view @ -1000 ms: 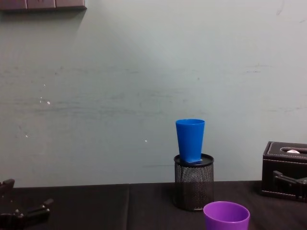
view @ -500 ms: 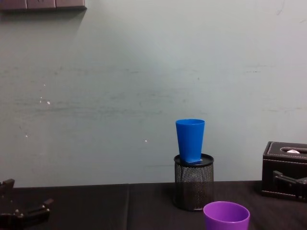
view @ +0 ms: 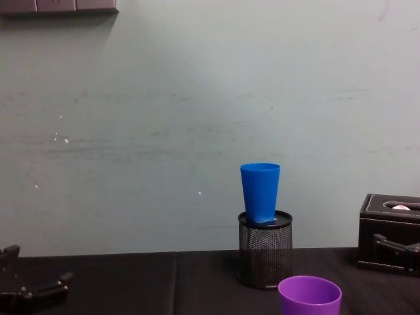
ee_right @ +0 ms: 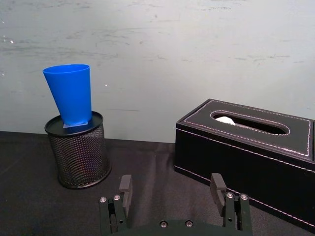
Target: Pick up one cup with a gripper and tap it against the other cup.
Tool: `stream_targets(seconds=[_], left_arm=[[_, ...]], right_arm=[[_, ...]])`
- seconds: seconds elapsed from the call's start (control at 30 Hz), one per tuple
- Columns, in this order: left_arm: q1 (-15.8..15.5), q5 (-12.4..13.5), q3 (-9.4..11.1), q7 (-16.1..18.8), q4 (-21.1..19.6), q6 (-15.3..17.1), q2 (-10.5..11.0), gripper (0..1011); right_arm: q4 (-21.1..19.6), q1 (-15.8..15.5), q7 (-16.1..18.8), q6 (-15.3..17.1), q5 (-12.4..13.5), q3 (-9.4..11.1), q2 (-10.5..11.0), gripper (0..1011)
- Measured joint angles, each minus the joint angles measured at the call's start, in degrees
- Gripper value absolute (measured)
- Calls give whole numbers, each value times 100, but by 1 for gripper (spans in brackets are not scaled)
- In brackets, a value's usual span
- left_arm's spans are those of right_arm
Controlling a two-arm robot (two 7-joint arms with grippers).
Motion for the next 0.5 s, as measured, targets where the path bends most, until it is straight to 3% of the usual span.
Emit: stream_targets(seconds=[0.5], left_arm=[[0,0,0,0,0,0,0,1000]], right_arm=[[0,0,0,0,0,0,0,1002]])
